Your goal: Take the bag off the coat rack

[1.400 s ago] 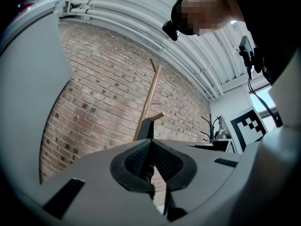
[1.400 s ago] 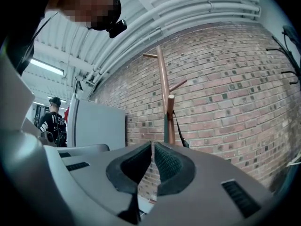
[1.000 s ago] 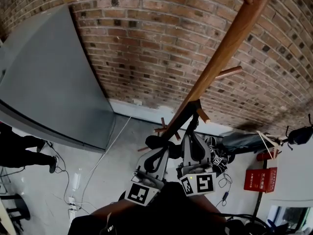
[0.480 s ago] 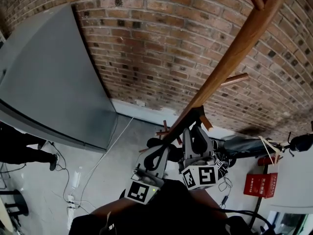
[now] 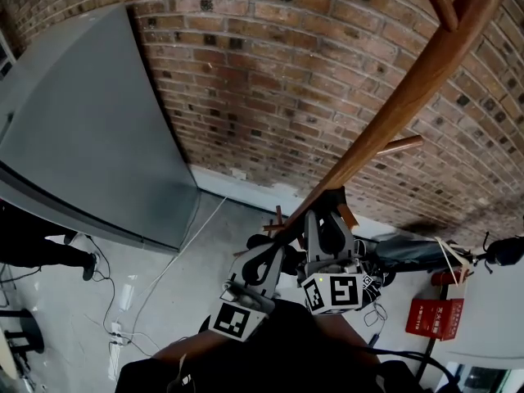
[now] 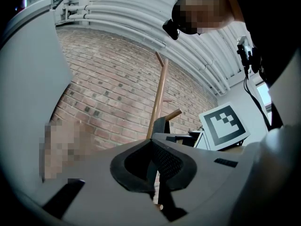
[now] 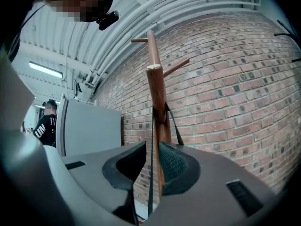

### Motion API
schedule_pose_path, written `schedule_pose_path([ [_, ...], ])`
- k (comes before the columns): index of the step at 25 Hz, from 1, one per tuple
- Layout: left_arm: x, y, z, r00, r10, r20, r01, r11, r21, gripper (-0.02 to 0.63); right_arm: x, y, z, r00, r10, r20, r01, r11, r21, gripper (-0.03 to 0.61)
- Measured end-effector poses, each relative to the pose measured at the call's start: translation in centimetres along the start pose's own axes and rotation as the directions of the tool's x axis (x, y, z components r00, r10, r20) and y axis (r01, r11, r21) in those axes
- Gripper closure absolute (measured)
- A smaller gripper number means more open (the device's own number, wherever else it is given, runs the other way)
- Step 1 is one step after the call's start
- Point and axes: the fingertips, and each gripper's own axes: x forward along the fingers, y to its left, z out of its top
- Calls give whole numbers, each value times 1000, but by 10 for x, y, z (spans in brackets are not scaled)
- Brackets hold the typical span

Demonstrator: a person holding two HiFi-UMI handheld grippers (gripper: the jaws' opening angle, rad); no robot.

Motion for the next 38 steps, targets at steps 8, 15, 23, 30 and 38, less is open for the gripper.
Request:
schedule_pose_path([
  [8, 1, 4, -3, 1000, 28, -15, -28, 1000, 0, 597, 6, -1, 7, 1000, 13, 23, -13, 1000, -7, 552],
  [15, -1, 4, -5, 999, 39, -24, -39, 999, 3, 595, 1, 4, 11, 999, 21, 43, -21, 1000, -14, 558],
  [23, -5, 4, -5, 998, 50, -23, -50, 999, 9, 595, -5, 14, 27, 996, 38, 84, -34, 998, -43, 559],
  [30, -9, 3, -1, 998, 54, -13, -54, 998, 16, 597, -12, 21, 43, 992, 44, 119, -37, 997, -61, 560],
  [38, -12, -1, 2, 999, 52, 2, -52, 998, 22, 595, -23, 29, 66, 982, 46, 181, -24, 992, -123, 558],
])
